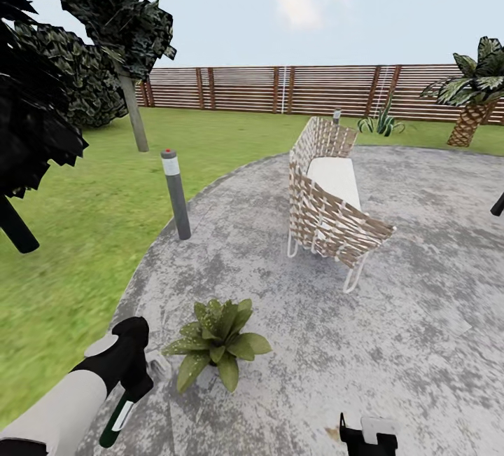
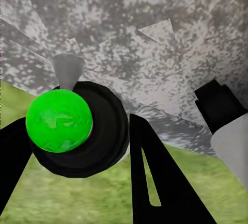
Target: Pick up the pesticide atomizer in the garden and spray insectifuge to fully cover both potted plants in the garden.
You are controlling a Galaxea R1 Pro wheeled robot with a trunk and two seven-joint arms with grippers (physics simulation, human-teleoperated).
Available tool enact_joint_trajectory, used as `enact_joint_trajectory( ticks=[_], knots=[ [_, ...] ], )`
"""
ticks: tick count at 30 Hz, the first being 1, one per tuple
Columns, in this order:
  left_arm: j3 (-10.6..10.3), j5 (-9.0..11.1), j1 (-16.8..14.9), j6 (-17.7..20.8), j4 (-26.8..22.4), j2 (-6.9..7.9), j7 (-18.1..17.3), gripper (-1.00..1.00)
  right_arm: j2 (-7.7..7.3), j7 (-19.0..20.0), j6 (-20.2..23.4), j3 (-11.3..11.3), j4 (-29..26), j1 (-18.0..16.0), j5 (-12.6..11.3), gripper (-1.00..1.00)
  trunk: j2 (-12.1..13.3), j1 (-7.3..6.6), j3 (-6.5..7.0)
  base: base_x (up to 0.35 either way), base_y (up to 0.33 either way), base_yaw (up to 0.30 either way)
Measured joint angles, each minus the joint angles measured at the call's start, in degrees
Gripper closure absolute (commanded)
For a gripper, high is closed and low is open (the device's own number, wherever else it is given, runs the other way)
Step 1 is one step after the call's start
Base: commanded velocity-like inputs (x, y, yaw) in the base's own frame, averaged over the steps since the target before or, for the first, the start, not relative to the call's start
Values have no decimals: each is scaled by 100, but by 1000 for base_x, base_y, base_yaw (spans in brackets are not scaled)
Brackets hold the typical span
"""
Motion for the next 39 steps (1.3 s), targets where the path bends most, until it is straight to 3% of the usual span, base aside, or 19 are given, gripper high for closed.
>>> enact_joint_trajectory(
  ticks=[6,14,31,39],
  knots=[
    [-7,7,-2,4,-6,5,5,100,1,-2,-3,1,1,-3,-7,-100,0,0,0,0,-184,14],
    [-4,1,0,7,-13,19,-5,100,17,0,0,0,2,-3,-8,-100,0,-3,0,160,-144,250],
    [8,1,0,8,-5,-3,-1,100,26,1,0,-1,1,-1,-8,-100,0,0,0,52,-7,177],
    [5,8,4,8,-3,-6,-3,100,24,-2,-2,1,1,1,-6,-100,0,-1,0,68,-184,25]
  ],
)
